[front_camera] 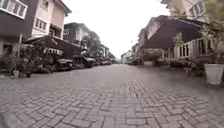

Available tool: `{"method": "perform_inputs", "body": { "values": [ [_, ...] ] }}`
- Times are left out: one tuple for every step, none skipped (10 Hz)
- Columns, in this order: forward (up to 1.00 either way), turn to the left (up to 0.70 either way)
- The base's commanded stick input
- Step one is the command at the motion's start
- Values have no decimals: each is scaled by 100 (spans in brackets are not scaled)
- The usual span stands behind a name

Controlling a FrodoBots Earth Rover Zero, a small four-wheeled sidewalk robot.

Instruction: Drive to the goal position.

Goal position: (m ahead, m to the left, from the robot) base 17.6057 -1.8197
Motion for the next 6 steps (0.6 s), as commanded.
{"method": "perform_inputs", "body": {
  "values": [
    [70, 0],
    [70, 0],
    [70, 0],
    [70, 0],
    [70, 0],
    [70, 0]
  ]
}}
